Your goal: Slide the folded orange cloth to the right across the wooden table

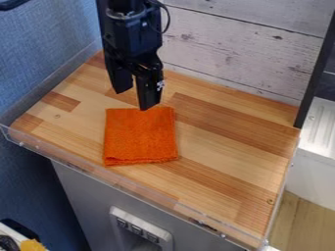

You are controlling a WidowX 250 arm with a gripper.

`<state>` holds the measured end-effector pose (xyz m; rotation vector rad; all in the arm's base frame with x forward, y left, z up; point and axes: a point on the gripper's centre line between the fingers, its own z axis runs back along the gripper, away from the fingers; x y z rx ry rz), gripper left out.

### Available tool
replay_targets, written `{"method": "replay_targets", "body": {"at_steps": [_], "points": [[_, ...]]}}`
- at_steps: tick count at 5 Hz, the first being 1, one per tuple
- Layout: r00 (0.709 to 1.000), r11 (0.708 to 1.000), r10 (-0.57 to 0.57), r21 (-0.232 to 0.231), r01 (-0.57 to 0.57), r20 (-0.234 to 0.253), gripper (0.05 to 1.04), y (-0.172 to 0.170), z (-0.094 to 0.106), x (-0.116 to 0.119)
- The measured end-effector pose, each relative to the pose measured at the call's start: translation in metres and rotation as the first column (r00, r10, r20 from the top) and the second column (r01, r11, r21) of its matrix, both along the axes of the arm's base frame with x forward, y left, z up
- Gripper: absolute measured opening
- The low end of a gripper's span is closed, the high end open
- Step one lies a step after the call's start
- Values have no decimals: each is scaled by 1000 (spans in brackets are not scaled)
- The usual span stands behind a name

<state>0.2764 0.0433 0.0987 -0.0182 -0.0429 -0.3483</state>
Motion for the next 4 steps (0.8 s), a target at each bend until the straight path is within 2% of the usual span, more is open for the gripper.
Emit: {"method": "replay_targets", "body": {"at_steps": [2,3,4], "points": [[1000,1000,-3,-2,3,-17,390,2,-21,8],[999,1000,0,-4,0,-34,171,2,-40,9],[999,1000,9,-5,-10,-46,67,2,-57,11]]}}
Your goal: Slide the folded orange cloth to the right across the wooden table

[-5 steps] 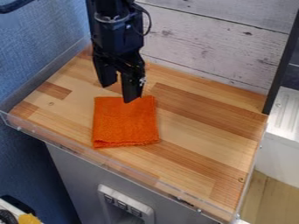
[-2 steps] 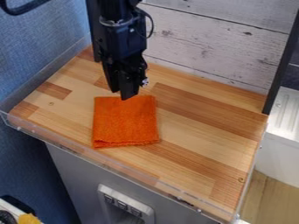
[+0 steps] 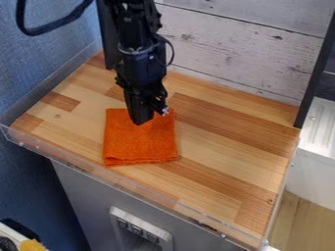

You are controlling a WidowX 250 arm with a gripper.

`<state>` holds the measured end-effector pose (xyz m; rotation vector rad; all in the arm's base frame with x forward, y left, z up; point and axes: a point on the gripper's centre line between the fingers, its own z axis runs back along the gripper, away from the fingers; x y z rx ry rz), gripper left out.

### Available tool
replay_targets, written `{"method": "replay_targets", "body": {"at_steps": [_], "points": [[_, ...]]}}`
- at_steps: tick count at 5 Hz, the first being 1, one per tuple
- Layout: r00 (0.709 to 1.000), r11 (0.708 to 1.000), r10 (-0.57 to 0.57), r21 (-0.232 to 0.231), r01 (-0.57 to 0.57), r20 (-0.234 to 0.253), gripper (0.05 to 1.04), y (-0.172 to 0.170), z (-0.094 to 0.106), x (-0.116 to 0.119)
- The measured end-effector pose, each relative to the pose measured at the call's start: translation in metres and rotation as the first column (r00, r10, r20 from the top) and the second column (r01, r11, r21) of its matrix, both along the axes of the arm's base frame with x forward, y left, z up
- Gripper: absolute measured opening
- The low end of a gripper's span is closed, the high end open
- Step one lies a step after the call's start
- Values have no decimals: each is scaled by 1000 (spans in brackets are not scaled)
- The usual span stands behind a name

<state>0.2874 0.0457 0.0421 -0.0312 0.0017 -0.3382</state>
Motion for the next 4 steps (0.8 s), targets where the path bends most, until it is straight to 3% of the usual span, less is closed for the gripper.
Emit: {"method": "replay_targets", "body": {"at_steps": [4], "points": [[1000,999,4,34,-4,-20,59,6,-30,1]]}}
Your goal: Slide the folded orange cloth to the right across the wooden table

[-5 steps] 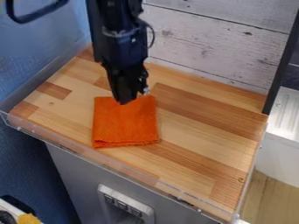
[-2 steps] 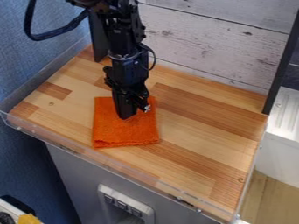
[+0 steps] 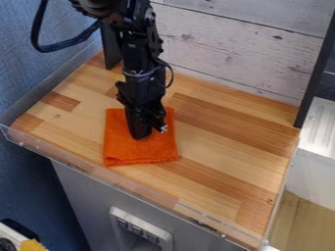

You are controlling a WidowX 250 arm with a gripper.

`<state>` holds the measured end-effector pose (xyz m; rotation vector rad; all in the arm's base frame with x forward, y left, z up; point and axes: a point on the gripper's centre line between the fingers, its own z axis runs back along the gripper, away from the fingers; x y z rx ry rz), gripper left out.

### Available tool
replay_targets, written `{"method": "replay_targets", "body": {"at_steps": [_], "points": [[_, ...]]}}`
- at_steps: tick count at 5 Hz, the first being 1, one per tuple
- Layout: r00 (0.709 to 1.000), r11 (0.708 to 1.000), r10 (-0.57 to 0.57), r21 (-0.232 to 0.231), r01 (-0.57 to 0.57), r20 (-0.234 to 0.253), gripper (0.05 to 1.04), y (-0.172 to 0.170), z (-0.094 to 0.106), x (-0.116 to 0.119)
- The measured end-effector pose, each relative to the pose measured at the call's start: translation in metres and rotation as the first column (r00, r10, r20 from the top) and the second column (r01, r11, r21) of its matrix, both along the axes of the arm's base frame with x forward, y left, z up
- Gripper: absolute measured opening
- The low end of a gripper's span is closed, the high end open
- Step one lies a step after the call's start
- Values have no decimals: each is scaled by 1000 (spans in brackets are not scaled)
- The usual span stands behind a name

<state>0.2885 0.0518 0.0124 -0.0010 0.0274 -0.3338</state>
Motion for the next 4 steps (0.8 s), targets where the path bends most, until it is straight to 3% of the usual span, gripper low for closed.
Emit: {"method": "replay_targets", "body": {"at_steps": [4], "points": [[983,984,176,19,-177,42,59,-65,1,21]]}}
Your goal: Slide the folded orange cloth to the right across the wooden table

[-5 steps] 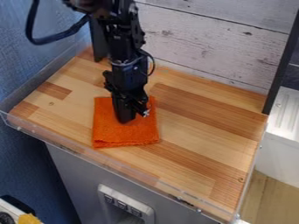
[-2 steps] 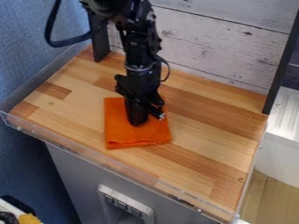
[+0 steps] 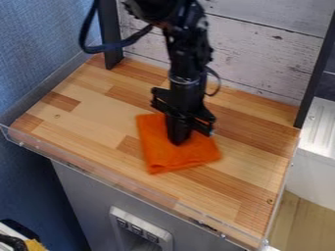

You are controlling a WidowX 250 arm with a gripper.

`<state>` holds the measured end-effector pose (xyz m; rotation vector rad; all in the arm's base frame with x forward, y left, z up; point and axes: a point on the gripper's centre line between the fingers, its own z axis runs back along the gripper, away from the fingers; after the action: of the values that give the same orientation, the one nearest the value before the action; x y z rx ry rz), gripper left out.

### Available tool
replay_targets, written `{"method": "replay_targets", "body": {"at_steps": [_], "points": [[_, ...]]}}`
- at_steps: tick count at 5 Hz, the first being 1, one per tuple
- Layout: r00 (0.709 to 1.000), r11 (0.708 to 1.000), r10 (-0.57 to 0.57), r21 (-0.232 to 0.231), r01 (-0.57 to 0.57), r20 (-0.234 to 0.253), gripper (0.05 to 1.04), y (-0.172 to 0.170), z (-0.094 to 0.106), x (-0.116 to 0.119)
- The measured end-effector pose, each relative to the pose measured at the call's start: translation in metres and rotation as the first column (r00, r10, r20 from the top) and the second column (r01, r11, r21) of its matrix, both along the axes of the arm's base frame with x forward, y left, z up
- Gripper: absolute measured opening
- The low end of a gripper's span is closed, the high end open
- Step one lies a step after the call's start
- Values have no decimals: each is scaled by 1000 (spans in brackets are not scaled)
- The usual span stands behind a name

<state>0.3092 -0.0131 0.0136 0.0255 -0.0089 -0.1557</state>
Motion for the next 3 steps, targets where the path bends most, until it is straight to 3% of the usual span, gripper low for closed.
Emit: {"method": "replay_targets", "body": {"at_steps": [3], "points": [[994,994,109,-17,-109,-2,58,-43,2,9]]}}
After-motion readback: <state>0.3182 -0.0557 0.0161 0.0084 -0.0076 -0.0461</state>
